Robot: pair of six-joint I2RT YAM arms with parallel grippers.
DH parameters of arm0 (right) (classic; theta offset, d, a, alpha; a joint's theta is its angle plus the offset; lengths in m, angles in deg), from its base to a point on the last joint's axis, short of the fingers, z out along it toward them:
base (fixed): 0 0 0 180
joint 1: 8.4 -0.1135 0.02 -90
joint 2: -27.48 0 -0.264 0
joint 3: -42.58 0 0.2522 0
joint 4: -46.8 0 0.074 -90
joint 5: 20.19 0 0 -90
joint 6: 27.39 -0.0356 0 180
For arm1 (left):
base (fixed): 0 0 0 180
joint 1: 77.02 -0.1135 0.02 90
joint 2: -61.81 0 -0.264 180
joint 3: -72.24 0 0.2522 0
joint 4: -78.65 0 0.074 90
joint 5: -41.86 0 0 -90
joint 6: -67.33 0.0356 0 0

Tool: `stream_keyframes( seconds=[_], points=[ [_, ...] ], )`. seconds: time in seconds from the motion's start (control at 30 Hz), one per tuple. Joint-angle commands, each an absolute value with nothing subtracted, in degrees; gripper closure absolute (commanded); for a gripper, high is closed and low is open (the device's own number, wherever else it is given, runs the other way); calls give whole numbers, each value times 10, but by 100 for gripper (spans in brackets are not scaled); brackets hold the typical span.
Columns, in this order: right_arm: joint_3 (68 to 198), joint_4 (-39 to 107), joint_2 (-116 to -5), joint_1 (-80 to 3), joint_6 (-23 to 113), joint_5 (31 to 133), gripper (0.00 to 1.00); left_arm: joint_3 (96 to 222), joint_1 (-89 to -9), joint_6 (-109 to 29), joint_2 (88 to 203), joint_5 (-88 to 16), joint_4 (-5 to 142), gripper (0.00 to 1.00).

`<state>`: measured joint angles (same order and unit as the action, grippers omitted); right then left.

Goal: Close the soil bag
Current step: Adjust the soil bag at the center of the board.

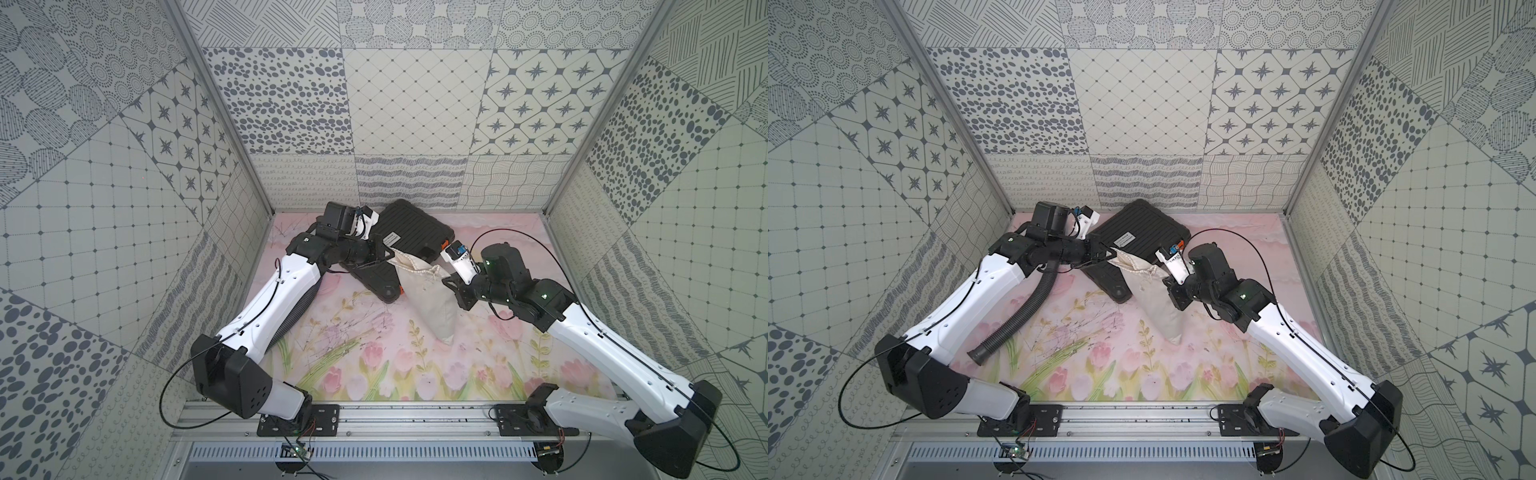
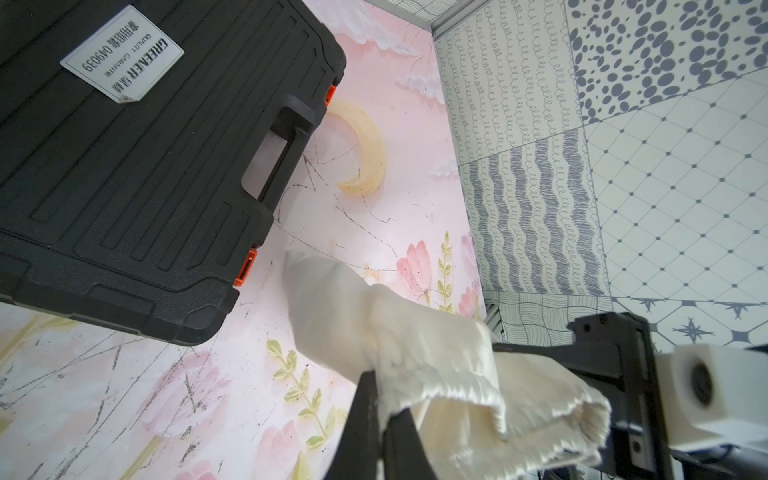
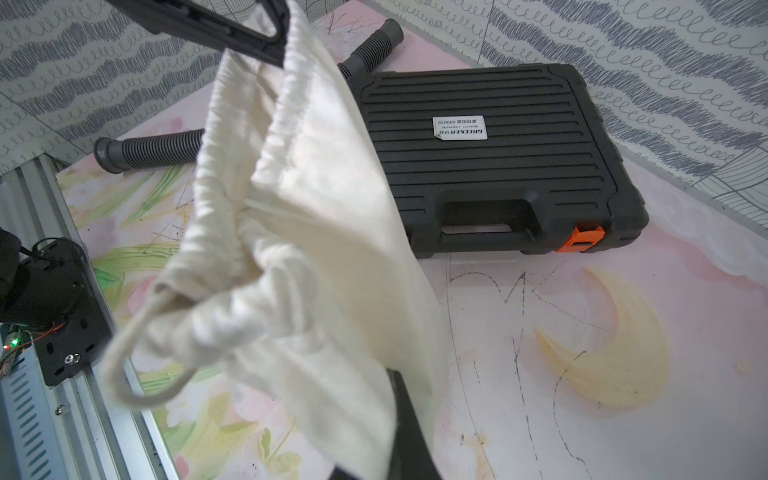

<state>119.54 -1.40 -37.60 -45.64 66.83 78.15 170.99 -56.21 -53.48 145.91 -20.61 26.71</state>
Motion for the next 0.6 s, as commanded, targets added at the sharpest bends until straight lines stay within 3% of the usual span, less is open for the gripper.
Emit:
stream_keyframes(
  seconds=[0.0, 0.07, 0.13, 0.33, 0.47, 0.57],
  points=[
    [1171, 17, -372, -440, 657, 824, 100, 1725, -535, -602, 1445, -234, 214, 100],
    [1158, 24, -374, -440, 648, 835, 100, 1726, -519, -607, 1450, -246, 212, 100],
    [1151, 26, -377, -440, 635, 848, 91, 1728, -511, -616, 1457, -255, 214, 100],
    [1155, -5, -358, -435, 571, 855, 41, 1777, -488, -630, 1496, -280, 187, 100],
    [1188, -49, -316, -433, 505, 839, 26, 1828, -465, -635, 1523, -289, 171, 100],
    [1236, -96, -320, -434, 485, 832, 22, 1848, -456, -637, 1532, -292, 169, 100]
  ],
)
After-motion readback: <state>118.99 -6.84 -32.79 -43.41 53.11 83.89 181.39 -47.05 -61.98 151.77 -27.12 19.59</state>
